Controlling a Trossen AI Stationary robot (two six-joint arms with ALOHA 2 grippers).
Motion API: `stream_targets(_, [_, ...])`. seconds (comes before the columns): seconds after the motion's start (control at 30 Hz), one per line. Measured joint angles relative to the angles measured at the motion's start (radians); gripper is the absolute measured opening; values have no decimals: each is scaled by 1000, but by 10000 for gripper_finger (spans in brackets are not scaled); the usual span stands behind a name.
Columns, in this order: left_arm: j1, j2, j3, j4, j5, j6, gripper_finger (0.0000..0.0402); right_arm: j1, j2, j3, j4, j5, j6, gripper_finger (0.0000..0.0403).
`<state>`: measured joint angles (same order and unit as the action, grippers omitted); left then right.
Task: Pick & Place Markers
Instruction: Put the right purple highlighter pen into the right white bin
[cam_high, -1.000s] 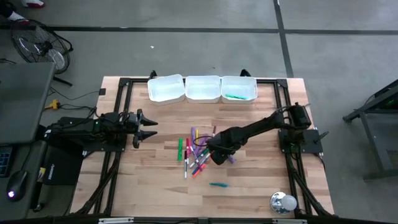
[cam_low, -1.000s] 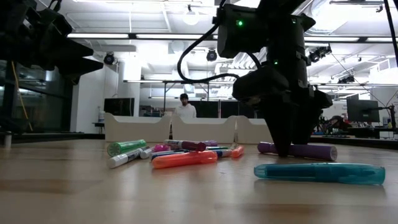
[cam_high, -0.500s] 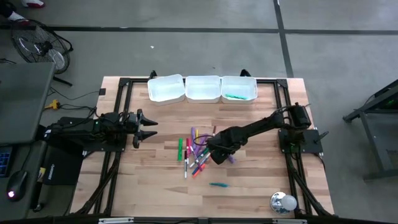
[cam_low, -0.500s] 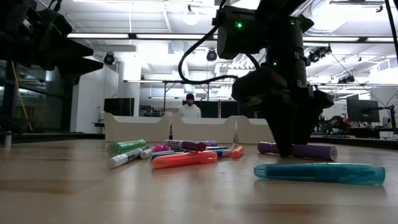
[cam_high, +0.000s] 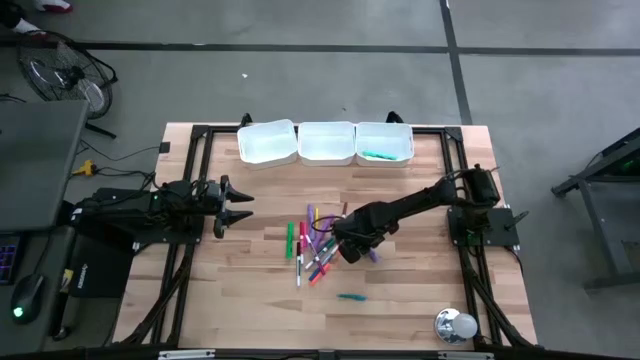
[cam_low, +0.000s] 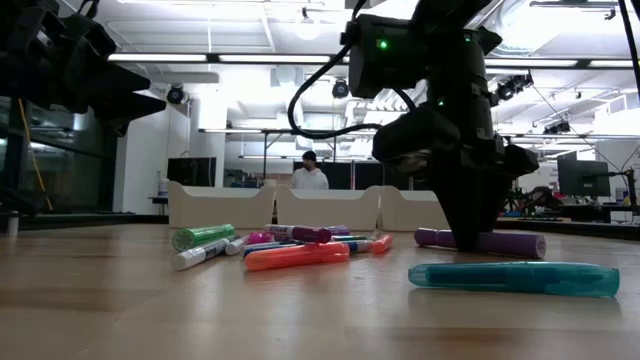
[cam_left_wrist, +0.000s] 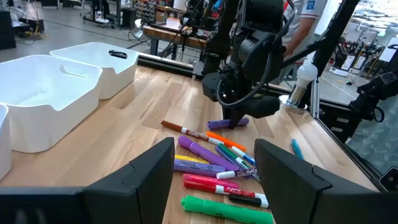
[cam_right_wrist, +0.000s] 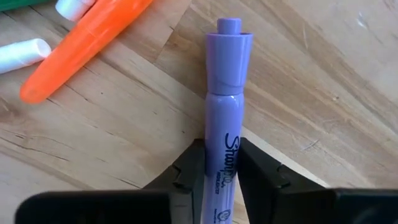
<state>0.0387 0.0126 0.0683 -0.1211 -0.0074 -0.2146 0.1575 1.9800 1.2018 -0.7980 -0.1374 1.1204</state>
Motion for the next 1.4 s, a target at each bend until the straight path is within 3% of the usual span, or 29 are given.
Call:
stream_targets(0.4, [0, 0, 0, 0, 0, 0, 220, -21, -25, 14, -19, -5, -19, 58])
stream_targets(0.93, [0, 0, -1, 5, 0, 0, 220, -98, -41, 202, -334, 10, -252, 57])
stream_targets(1.4, [0, 0, -1, 6, 0, 0, 220, -307, -45, 368, -650, 275, -667, 57])
